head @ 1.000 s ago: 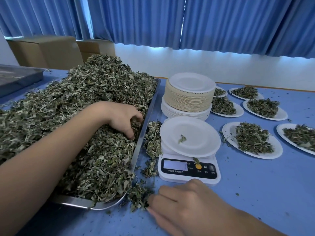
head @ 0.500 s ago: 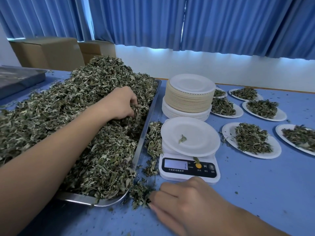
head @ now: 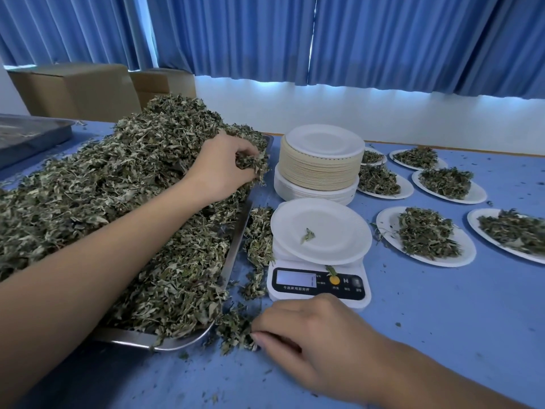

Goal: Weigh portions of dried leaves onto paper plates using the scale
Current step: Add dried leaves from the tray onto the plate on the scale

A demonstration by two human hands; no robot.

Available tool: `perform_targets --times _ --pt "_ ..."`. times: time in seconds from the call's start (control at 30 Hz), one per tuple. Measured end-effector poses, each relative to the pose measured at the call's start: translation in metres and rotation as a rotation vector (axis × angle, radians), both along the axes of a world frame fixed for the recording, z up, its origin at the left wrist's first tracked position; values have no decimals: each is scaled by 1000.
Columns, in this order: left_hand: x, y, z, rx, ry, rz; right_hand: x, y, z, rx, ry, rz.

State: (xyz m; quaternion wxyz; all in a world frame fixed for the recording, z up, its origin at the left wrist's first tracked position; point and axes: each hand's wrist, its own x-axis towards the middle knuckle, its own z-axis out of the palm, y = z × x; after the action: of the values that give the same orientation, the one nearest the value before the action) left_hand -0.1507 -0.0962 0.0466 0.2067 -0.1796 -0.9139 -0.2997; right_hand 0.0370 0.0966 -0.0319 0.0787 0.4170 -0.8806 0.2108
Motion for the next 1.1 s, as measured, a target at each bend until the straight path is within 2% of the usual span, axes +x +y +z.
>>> perform_targets --times 0.1,0.17,0.2,0.3,0.37,0.47,0.53,0.67,0.77,0.8,0.87,0.93,1.0,1.07,1.1 --pt "1 3 -4 -21 -16 -37 -1 0 0 -35 -11 11" --pt "2 5 -7 -20 -20 -48 0 3 3 -130 13 -16" --pt "2 5 -7 -16 -11 -53 -1 6 7 -232 43 -72" --pt "5 6 -9 17 31 -65 -17 29 19 -712 70 -365" --pt "7 9 -9 64 64 -83 -33 53 27 -827 116 -602" --pt "14 16 -6 156 64 -190 -52 91 30 -685 68 -897" --pt "21 22 -2 184 1 -300 -56 108 28 -566 -27 -993" --pt "35 39 -3 161 -142 -467 -51 115 21 -248 -83 -1000" --pt "40 48 -10 141 -331 -534 -47 109 14 210 -58 -956" --pt "40 48 -11 138 -377 -571 -47 107 14 288 -50 -963" --pt "38 43 -10 170 -367 -592 -48 108 17 316 -59 -968" --pt "32 36 -7 241 -265 -508 -48 110 18 279 -75 -957" --pt "21 24 -5 216 -118 -312 -47 111 17 251 -83 -945" --pt "8 8 -5 15 -60 -81 -46 110 17 250 -79 -952" --pt "1 -1 -6 -118 -102 21 -47 110 16 251 -73 -957"
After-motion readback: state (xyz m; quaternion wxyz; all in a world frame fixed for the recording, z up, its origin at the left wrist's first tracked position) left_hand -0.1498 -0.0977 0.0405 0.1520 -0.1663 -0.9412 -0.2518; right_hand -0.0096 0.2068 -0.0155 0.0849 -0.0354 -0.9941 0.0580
